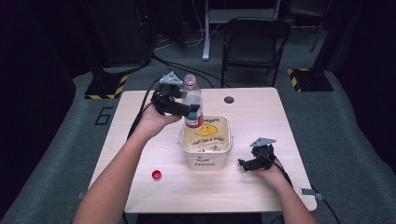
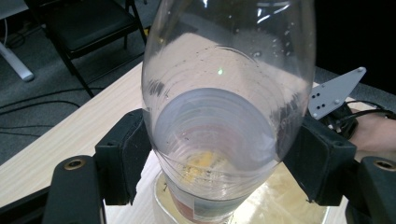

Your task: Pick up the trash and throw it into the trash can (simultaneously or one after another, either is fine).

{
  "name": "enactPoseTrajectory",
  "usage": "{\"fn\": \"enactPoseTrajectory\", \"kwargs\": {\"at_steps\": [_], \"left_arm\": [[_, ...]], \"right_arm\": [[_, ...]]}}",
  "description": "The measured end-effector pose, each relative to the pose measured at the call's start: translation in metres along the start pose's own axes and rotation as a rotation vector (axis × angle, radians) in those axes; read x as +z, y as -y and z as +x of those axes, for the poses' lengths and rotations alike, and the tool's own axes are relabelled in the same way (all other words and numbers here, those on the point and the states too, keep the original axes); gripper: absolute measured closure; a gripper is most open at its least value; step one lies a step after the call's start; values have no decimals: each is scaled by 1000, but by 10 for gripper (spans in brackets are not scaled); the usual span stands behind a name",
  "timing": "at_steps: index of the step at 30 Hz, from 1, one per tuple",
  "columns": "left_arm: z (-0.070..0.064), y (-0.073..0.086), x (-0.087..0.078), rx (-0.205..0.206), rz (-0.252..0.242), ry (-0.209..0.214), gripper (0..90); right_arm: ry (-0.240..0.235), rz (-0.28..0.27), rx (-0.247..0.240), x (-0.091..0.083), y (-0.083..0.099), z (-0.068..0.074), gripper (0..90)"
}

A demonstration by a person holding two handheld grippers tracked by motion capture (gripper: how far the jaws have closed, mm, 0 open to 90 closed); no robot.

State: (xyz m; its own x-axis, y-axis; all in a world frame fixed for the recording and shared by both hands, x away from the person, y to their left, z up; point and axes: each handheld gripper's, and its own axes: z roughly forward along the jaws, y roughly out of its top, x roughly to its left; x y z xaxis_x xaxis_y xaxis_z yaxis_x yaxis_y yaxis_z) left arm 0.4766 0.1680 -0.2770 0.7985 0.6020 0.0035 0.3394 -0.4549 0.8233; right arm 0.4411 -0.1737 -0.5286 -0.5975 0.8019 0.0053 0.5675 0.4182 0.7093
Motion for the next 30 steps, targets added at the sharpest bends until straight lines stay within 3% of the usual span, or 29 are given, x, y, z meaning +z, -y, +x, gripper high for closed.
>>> {"fn": "enactPoseTrajectory", "kwargs": {"at_steps": [30], "left_arm": [[7,47,46,-35,28,-28,271]], "right_arm": [[-4,1,-10,0,0,0,0]]}}
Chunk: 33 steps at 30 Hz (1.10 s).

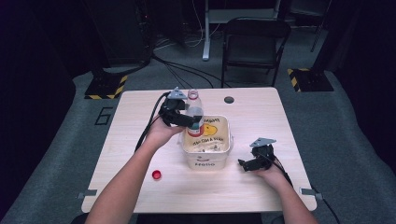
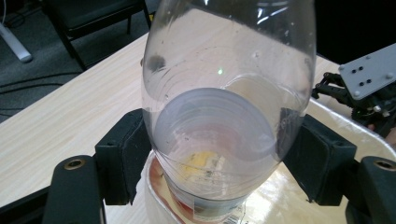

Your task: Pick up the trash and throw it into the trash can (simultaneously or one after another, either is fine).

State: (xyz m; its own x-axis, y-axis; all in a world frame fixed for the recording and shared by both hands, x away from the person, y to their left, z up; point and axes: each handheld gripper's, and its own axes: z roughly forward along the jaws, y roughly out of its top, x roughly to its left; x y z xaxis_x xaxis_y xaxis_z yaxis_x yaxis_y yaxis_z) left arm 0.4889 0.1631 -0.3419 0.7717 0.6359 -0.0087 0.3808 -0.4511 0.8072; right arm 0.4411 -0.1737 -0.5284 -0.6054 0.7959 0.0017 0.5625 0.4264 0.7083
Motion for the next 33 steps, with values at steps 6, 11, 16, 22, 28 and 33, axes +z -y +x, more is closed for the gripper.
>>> {"fn": "enactPoseTrajectory", "kwargs": {"at_steps": [6,11,16,22,28,33], "left_arm": [[1,10,9,-13,-2,-4,271],[1,15,13,-22,-5,-3,270],[0,22,18,-28,7,0,270],[1,29,24,-23,23,-1,270],[0,32,29,-19,50,-3,266],[-4,33,34,8,78,-14,265]], "right_arm": [[-2,0,-2,0,0,0,0],[-4,0,-4,0,0,0,0],[-6,-1,-6,0,0,0,0],[-6,-3,-2,0,0,1,0],[-11,-7,-11,1,0,0,0],[-11,-6,-11,1,0,0,0]]}}
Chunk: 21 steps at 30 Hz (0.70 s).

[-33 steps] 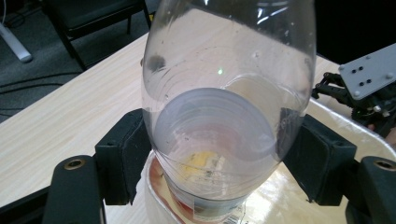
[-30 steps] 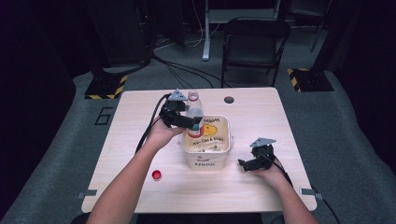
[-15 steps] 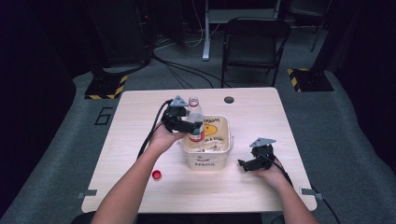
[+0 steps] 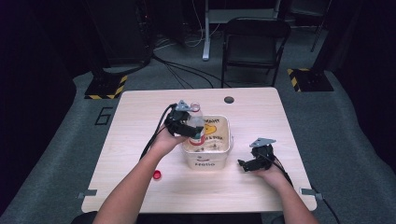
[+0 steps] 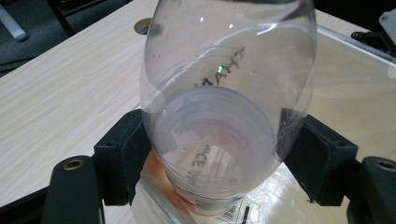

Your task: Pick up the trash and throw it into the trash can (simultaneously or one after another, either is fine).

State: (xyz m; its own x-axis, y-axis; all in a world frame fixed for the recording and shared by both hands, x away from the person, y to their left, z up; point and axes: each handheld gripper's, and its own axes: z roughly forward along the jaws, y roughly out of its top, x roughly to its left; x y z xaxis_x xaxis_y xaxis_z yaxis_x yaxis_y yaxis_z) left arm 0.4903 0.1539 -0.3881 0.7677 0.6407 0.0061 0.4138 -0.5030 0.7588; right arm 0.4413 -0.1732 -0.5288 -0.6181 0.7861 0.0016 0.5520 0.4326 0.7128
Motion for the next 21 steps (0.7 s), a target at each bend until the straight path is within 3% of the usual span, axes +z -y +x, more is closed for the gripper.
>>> {"fn": "enactPoseTrajectory", "kwargs": {"at_steps": [21], "left_arm": [[-2,1,-1,2,31,8,246]], "right_arm": [[0,1,-5,0,0,0,0]]}}
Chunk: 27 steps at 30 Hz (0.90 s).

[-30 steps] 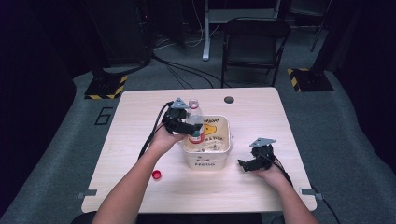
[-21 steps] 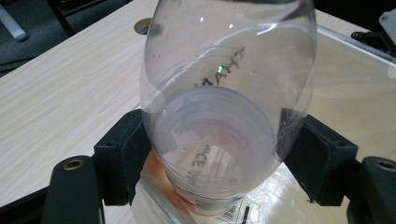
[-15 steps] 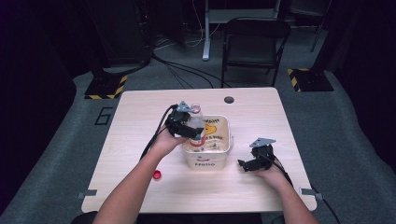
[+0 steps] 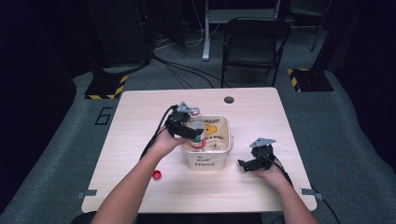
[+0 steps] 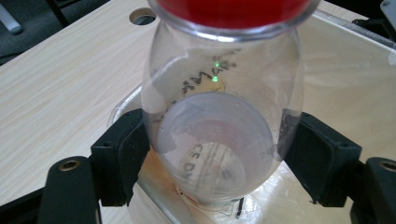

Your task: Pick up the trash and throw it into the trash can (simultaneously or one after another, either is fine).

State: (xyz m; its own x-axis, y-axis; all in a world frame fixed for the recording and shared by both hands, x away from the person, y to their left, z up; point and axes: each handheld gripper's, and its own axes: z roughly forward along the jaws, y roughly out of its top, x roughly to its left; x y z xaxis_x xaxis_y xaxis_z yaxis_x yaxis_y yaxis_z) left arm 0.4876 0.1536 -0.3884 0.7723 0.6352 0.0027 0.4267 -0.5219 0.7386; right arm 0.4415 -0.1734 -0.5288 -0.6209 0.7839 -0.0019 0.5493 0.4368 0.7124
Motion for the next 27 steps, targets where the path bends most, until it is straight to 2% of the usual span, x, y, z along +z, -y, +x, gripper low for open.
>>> {"fn": "enactPoseTrajectory", "kwargs": {"at_steps": [8,15,18,22,27], "left_arm": [[1,1,-12,-5,-25,6,233],[2,8,-33,1,-55,10,231],[3,16,-44,-4,-73,8,238],[3,23,-52,-5,-72,7,252],[5,40,-63,-11,-75,6,269]], "right_arm": [[1,-1,0,0,0,0,0],[-1,0,-2,0,0,0,0],[0,0,-2,0,0,0,0],[0,0,-2,0,0,0,0],[0,0,-1,0,0,0,0]]}}
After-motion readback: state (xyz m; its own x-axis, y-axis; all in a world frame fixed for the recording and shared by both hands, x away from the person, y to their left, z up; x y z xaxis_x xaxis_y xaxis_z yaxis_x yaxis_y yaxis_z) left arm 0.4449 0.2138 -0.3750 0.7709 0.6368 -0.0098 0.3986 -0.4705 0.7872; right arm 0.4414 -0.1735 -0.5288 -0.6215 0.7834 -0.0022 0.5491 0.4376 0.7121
